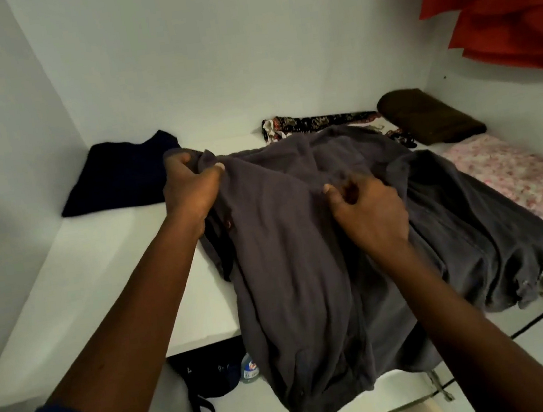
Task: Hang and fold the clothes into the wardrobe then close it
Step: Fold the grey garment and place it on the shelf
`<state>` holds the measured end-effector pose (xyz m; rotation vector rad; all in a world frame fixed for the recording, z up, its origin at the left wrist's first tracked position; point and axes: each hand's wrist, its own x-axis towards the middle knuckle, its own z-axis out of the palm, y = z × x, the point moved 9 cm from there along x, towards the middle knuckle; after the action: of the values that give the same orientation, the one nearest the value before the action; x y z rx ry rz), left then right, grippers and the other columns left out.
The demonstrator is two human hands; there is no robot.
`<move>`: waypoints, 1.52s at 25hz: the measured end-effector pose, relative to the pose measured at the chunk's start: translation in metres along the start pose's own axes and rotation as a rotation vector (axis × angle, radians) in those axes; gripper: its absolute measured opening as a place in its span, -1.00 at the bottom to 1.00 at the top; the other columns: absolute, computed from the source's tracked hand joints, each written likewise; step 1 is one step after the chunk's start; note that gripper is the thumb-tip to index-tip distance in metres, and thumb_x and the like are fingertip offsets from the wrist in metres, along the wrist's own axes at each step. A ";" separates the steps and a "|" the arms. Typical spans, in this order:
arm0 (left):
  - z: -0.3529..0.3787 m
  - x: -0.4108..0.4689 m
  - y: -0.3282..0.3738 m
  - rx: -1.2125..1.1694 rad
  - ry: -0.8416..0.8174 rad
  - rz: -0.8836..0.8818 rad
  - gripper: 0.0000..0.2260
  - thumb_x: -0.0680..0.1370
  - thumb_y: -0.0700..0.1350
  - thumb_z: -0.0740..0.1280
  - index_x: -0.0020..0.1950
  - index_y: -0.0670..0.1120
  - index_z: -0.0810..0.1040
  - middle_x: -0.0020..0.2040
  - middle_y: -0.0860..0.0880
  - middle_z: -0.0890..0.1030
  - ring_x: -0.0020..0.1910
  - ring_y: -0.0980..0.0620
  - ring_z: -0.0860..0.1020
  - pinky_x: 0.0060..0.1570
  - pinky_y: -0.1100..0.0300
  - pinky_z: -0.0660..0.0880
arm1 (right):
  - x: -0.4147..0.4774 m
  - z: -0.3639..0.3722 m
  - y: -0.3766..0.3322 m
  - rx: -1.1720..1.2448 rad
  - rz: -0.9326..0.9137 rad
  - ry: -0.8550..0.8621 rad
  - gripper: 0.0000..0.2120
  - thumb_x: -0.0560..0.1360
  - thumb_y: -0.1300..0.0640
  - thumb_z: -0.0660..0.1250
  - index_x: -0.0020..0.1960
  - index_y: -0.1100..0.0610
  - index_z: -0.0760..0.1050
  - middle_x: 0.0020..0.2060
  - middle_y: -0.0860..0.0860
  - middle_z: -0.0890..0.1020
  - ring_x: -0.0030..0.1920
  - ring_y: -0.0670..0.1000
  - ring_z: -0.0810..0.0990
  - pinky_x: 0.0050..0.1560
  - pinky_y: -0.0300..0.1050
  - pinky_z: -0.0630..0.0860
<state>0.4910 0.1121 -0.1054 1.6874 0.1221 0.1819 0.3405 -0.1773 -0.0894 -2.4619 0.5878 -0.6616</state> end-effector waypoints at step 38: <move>0.029 -0.333 -0.127 -0.190 -0.336 -0.319 -0.68 0.62 -0.23 0.38 0.37 -0.09 0.56 0.23 -0.07 0.70 0.17 -0.01 0.69 0.08 0.10 0.66 | -0.219 0.073 0.123 0.836 0.135 -0.910 -0.69 0.49 0.20 0.52 0.17 -0.05 0.58 0.07 -0.09 0.72 0.17 0.04 0.68 0.12 -0.12 0.64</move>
<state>0.1732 0.0375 -0.2511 1.4644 0.1163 -0.3196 0.1760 -0.1314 -0.2878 -1.6363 0.0616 0.2704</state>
